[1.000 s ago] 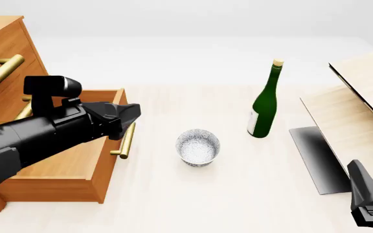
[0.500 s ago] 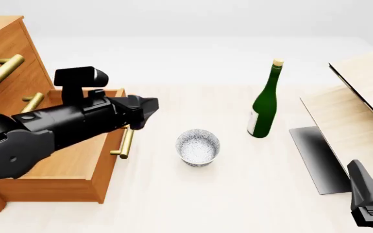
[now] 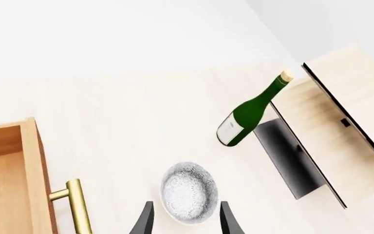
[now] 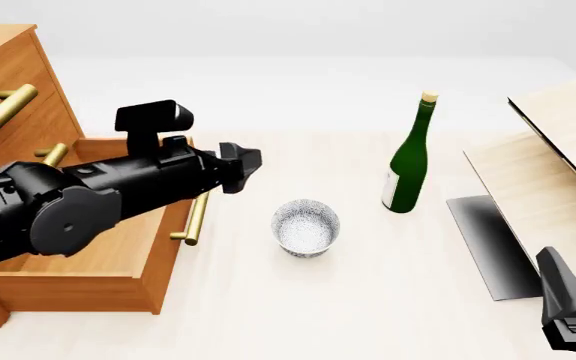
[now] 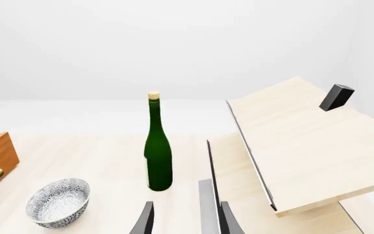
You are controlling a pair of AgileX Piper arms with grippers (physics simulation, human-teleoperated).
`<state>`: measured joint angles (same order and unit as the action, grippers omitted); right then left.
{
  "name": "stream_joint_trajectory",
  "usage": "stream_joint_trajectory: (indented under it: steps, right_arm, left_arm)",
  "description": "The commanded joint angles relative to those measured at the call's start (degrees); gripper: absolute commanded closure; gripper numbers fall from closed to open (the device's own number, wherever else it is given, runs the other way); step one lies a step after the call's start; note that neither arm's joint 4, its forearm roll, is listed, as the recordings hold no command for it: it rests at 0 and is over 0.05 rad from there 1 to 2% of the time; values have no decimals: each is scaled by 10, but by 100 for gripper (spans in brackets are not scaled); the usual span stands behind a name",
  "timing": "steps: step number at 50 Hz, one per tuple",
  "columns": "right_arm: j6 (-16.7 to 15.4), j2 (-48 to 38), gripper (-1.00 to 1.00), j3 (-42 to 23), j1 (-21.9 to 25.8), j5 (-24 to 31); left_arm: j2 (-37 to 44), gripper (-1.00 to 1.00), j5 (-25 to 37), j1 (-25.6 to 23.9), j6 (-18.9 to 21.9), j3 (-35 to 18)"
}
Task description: Put the bowl in the bottom drawer of the cabinet and close it.
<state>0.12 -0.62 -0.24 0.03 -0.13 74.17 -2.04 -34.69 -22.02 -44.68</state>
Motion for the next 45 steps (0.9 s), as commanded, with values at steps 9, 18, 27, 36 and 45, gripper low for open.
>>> stream_joint_trajectory:
  steps: [9,18,27,36,45]
  right_arm:
    - [0,0,-100,0,0,0]
    - [0,0,-100,0,0,0]
    - [0,0,-100,0,0,0]
    - [0,0,-100,0,0,0]
    - [0,0,-100,0,0,0]
  left_arm:
    - [56,-100,-22,7,-21,-20]
    - [79,-100,-33,18,-26,-26]
    - [101,-100,-42,22,-33,-29]
    - [126,-100,-54,22,-44,-33]
    - [148,-100,-61,20,-49,-41]
